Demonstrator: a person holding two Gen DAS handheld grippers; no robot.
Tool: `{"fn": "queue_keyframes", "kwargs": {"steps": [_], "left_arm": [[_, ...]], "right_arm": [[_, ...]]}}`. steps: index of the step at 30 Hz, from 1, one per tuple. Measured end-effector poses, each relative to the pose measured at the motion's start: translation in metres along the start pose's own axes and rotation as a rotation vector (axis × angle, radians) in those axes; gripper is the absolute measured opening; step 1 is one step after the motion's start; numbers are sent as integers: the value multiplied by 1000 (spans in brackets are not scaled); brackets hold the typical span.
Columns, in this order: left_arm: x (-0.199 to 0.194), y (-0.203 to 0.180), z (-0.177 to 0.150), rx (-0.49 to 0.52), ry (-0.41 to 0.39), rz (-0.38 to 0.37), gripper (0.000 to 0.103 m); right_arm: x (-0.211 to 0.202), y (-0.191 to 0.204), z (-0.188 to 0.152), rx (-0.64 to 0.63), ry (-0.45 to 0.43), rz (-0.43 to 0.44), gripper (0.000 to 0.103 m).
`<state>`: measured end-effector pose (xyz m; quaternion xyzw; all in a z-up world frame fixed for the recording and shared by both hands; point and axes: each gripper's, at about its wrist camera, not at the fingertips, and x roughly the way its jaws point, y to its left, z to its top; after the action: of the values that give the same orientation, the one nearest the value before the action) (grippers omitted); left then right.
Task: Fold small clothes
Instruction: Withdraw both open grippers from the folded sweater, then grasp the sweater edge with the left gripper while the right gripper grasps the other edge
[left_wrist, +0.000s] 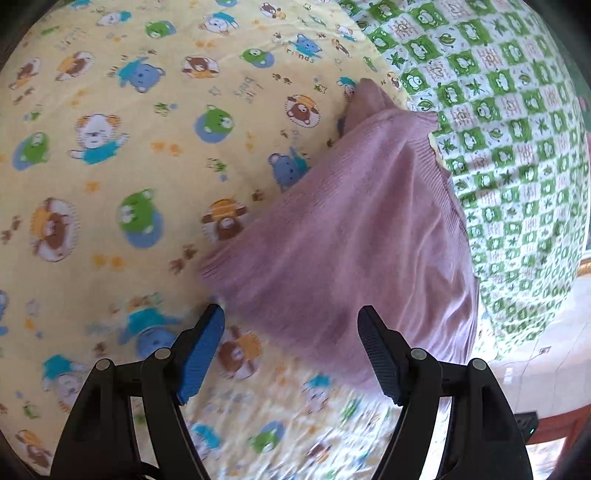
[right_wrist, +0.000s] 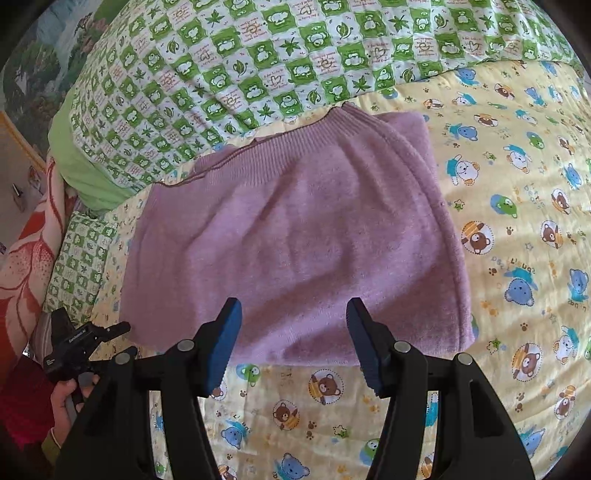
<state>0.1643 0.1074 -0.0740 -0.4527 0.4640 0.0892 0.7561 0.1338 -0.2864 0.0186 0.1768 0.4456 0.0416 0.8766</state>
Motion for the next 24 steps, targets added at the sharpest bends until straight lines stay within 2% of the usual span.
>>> {"fn": "queue_keyframes", "kwargs": {"steps": [7, 9, 10, 11, 12, 13, 16, 19, 24], "left_arm": [[15, -13, 10, -26, -46, 18, 76], [18, -19, 12, 2, -63, 26, 61], [21, -22, 13, 25, -59, 24, 36], [25, -24, 14, 43, -43, 23, 28], [26, -26, 14, 51, -43, 29, 27], [25, -28, 15, 60, -52, 33, 18], [21, -43, 13, 125, -79, 54, 13], [16, -72, 6, 233, -97, 85, 12], [4, -140, -19, 465, -144, 28, 11]], "right_arm": [[8, -6, -1, 11, 29, 1, 60], [10, -11, -1, 20, 33, -6, 61], [11, -13, -1, 26, 35, -8, 61], [11, -15, 0, 30, 36, -9, 61], [12, -16, 0, 35, 39, -10, 61], [13, -18, 1, 36, 41, -11, 61], [14, -20, 2, 35, 43, -10, 61], [15, -23, 4, 43, 43, -10, 61], [15, -26, 12, 55, 36, 1, 61]]}}
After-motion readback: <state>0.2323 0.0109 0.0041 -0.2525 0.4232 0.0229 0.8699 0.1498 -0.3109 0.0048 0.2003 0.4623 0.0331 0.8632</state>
